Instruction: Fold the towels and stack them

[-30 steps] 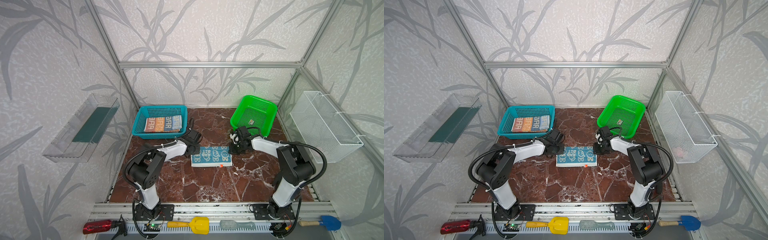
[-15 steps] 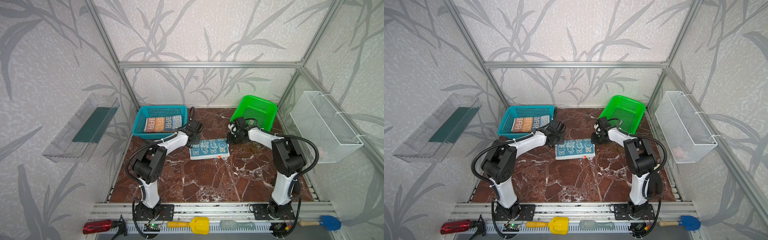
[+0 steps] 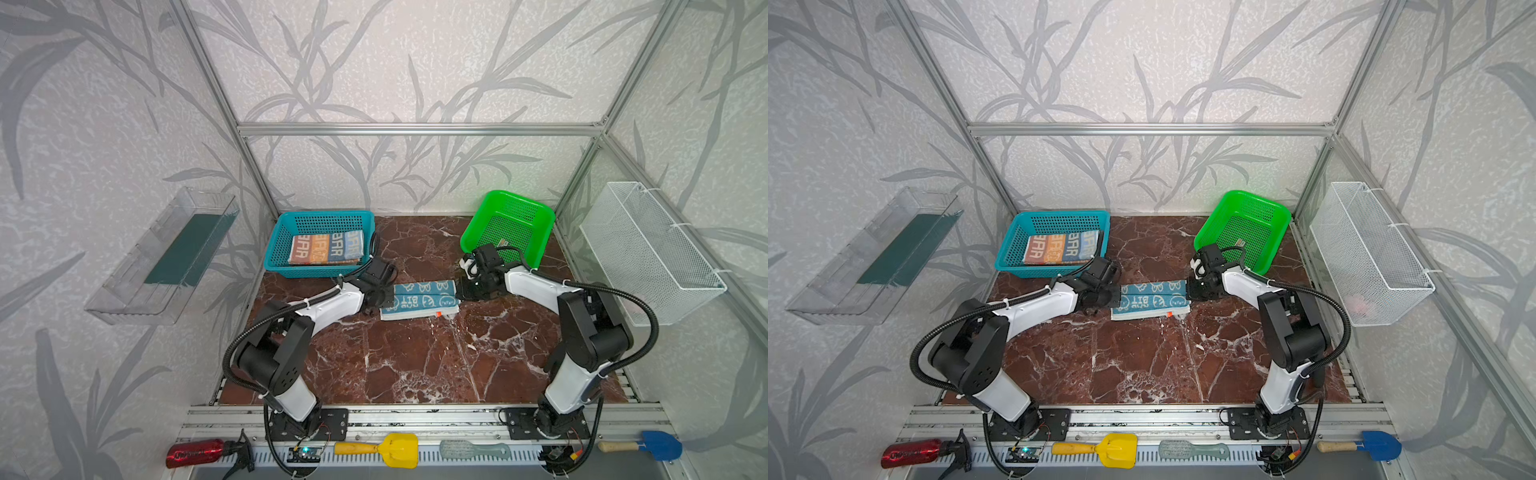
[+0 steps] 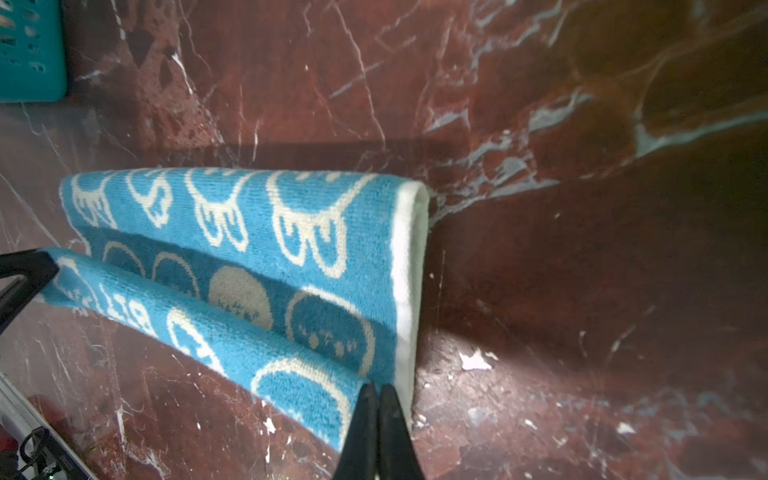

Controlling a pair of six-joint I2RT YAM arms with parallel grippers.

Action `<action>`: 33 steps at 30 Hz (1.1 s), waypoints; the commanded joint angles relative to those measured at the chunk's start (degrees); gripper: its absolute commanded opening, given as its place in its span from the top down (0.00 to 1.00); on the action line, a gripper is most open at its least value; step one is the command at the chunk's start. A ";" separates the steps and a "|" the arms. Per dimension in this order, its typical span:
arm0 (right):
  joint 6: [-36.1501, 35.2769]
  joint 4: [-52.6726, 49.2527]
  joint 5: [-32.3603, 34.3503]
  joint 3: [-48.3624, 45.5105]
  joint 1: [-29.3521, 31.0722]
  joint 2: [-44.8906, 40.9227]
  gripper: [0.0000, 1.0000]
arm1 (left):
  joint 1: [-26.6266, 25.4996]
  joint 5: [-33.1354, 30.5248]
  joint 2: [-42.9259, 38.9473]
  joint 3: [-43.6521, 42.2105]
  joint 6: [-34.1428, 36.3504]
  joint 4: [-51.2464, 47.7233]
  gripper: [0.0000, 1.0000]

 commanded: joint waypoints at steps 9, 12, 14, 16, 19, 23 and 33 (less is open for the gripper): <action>-0.10 1.11 1.29 0.25 -0.32 2.73 1.00 | 0.09 0.37 1.37 -1.77 -1.80 3.25 1.00; -0.19 1.00 1.38 0.45 -0.32 2.73 1.00 | 0.09 0.43 1.96 -1.34 -1.53 3.05 1.00; -0.24 0.78 1.29 0.46 -0.35 2.64 0.97 | 0.05 0.99 2.06 -1.08 -1.50 2.95 0.97; -0.53 0.67 0.99 0.63 -0.31 2.41 0.92 | 0.00 1.97 1.54 -1.08 -1.47 3.08 0.84; -0.91 0.76 0.09 0.93 -0.24 1.38 0.79 | -0.15 3.56 -0.23 -1.24 -1.54 3.79 0.70; -0.70 0.77 -1.65 1.65 -0.06 -1.87 0.52 | -0.70 4.77 -4.82 -0.79 -1.48 3.58 0.58; 4.52 3.00 -8.58 1.32 0.64 -10.87 0.16 | -0.86 10.21 -15.47 -3.64 -8.60 9.31 0.20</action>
